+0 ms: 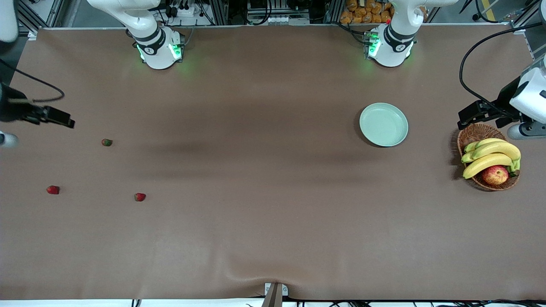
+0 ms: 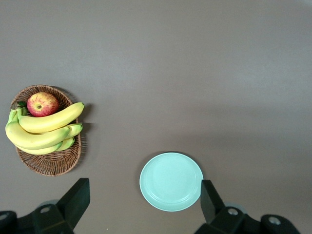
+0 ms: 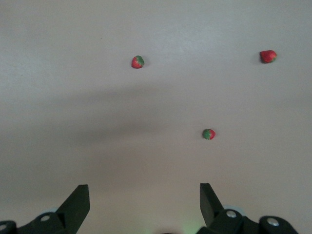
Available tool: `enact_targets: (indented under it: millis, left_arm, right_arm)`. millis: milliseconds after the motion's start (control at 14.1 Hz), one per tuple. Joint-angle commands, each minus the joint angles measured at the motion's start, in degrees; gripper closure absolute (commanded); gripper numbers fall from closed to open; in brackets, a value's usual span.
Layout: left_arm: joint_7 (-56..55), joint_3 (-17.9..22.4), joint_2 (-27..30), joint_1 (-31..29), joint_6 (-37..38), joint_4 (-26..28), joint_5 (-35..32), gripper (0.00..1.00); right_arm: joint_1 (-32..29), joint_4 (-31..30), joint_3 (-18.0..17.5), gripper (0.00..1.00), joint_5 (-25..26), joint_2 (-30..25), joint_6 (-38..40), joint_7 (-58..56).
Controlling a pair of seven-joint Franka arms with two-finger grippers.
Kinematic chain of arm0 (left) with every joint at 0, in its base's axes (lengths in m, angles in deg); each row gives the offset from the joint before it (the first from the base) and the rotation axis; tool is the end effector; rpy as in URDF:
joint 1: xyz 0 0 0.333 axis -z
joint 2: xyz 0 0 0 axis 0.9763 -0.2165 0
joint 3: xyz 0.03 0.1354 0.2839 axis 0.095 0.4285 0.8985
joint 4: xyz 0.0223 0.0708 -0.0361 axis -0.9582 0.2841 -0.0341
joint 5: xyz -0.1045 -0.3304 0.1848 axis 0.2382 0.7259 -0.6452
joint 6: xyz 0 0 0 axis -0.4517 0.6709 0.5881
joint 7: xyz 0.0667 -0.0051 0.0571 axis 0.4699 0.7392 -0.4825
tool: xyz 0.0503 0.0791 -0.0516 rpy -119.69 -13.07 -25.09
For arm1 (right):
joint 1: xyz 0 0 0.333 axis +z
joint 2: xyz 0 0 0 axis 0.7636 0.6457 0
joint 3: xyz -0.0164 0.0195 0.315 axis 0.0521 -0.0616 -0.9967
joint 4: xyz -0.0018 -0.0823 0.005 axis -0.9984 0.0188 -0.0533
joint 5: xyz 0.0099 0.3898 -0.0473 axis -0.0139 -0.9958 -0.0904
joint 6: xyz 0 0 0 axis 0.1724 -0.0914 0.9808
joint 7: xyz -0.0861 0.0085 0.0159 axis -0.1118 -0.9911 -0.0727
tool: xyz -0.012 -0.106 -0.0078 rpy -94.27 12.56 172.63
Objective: Collect all strawberries into plate
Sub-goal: 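Reach the right gripper down to a strawberry and grasp it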
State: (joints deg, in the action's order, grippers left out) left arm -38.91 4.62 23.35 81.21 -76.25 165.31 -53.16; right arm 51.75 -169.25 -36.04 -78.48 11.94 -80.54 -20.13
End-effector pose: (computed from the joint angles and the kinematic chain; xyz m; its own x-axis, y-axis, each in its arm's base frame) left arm 0.5716 -0.0350 0.6056 0.9990 0.0433 0.0057 0.0433 -0.9991 -0.0043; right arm 0.5814 -0.0280 0.5640 0.9818 -0.1085 -0.1561 -0.1110 -0.9938 -0.0071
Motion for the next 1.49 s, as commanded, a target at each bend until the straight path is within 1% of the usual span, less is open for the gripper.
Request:
enact_targets:
  millis: [0, 141, 283, 424, 707, 920, 1132, 1273, 1415]
  left_arm:
    - [-0.63, 0.02, 0.13, 0.24, 0.70, -0.35, 0.36, 0.00]
    - [-0.63, -0.07, 0.13, 0.50, 0.70, -0.35, 0.44, 0.00]
    - [-0.63, -0.68, 0.14, 0.24, 0.70, -0.35, 0.44, 0.00]
    - [-0.37, -0.69, 0.13, 0.06, 0.70, -0.35, 0.44, 0.00]
    - [-0.81, -0.77, -0.30, 0.41, 0.70, -0.44, 0.44, 0.00]
    - [-0.72, -0.78, -0.30, 0.41, 0.70, -0.44, 0.44, 0.00]
    - [-0.72, -0.78, -0.30, 0.41, 0.70, -0.44, 0.44, 0.00]
    - [-0.81, -0.78, -0.39, 0.41, 0.70, -0.35, 0.44, 0.00]
    - [-0.81, -0.78, -0.57, 0.41, 0.70, -0.35, 0.44, 0.00]
  right_arm:
    - [1.81, 4.07, 0.18, 0.00, 0.31, 5.33, -0.66, 0.86]
    - [1.98, 4.07, 0.18, 0.00, 0.23, 7.70, -3.03, 0.94]
    - [1.72, 4.07, 0.18, 0.00, 0.23, 11.21, -6.10, 1.03]
    - [1.81, 4.07, 0.18, 0.00, 0.40, 13.41, -7.17, 0.86]
    - [1.81, 4.07, 0.18, 0.00, 0.23, 19.56, -14.27, 1.03]
    - [1.63, 3.99, 0.10, 0.00, -0.56, 22.29, -17.98, 0.94]
    - [2.33, 4.07, 0.18, 0.00, 0.14, 26.07, -19.29, 0.77]
    - [2.95, 3.81, 0.10, 0.00, -0.82, 27.39, -25.51, 1.37]
    - [3.39, 3.81, 0.10, 0.00, -1.09, 29.76, -27.03, 1.65]
